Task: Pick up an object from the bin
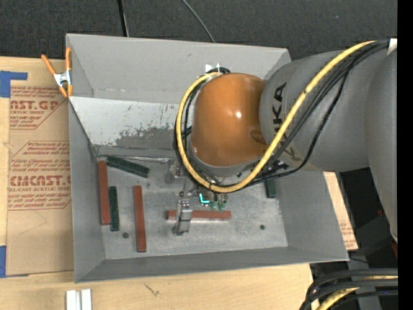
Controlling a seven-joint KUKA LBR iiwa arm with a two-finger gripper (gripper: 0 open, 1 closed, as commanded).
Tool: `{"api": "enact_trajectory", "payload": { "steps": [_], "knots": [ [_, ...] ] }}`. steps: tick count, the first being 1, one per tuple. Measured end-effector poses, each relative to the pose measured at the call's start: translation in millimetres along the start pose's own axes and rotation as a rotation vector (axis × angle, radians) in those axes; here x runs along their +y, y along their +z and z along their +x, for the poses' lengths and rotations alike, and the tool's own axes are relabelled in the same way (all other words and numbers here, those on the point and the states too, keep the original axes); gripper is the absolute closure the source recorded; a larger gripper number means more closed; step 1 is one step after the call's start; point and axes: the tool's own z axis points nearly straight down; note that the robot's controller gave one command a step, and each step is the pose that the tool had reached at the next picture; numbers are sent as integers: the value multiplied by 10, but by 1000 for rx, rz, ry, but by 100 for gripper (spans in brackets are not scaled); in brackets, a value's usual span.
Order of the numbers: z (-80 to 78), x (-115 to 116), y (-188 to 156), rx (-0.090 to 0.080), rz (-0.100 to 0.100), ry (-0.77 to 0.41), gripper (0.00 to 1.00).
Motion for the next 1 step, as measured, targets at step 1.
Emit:
{"api": "enact_trajectory", "payload": {
  "steps": [1],
  "knots": [
    [-19, -6, -36, -7, -1, 1, 0]
  ]
}}
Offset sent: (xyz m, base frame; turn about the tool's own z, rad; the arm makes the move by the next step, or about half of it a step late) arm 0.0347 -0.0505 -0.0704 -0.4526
